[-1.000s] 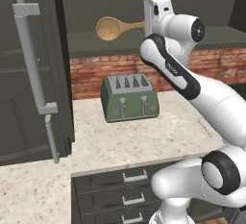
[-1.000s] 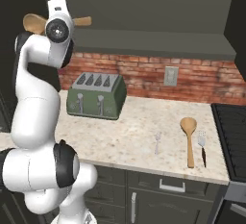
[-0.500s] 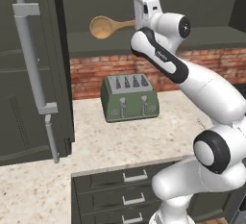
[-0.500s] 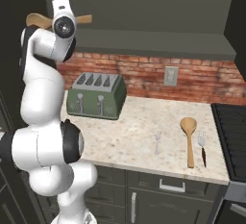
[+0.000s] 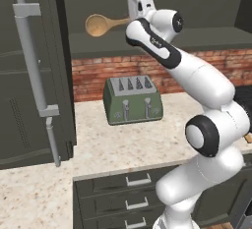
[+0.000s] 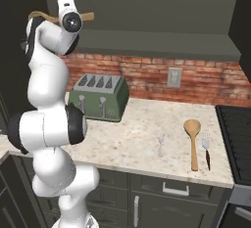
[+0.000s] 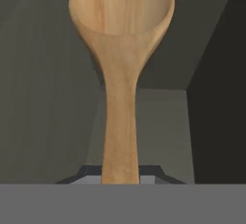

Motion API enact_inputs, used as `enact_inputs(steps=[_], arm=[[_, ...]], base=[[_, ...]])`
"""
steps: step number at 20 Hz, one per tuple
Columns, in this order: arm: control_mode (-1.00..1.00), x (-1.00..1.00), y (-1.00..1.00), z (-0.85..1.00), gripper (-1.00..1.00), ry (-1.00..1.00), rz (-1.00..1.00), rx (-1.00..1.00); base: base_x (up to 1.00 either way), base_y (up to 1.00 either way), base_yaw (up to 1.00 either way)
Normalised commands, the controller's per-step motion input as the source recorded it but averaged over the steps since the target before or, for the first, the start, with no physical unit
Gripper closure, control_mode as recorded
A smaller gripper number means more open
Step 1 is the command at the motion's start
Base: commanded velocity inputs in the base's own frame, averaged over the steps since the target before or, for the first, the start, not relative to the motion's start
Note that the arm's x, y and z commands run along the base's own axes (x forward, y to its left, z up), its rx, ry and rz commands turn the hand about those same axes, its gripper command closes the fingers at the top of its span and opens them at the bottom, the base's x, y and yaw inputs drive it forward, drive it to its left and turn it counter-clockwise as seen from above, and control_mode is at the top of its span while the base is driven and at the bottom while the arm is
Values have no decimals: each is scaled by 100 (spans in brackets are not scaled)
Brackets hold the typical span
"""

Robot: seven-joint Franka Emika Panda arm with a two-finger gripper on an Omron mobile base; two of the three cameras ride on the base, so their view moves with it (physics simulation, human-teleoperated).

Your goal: Organize the utensils by type. Pick up the wooden spoons from the counter and place them in the open cabinet. Then pick up the metallic utensils from the counter and place them in the open drawer.

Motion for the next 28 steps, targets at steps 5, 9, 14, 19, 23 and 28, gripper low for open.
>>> enact_inputs(steps=[5,9,14,19,23,28], arm=[[-100,22,12,-3,100,2,28,-2],[-100,32,3,-7,100,0,24,-4],[-100,26,0,-18,100,0,15,-10],[-100,18,5,-12,100,2,8,-9],[-100,13,15,0,100,4,2,-7],[-100,10,17,0,100,3,-1,-3]], base=[[0,0,0],[0,0,0],[0,0,0],[0,0,0],[0,0,0],[0,0,0]])
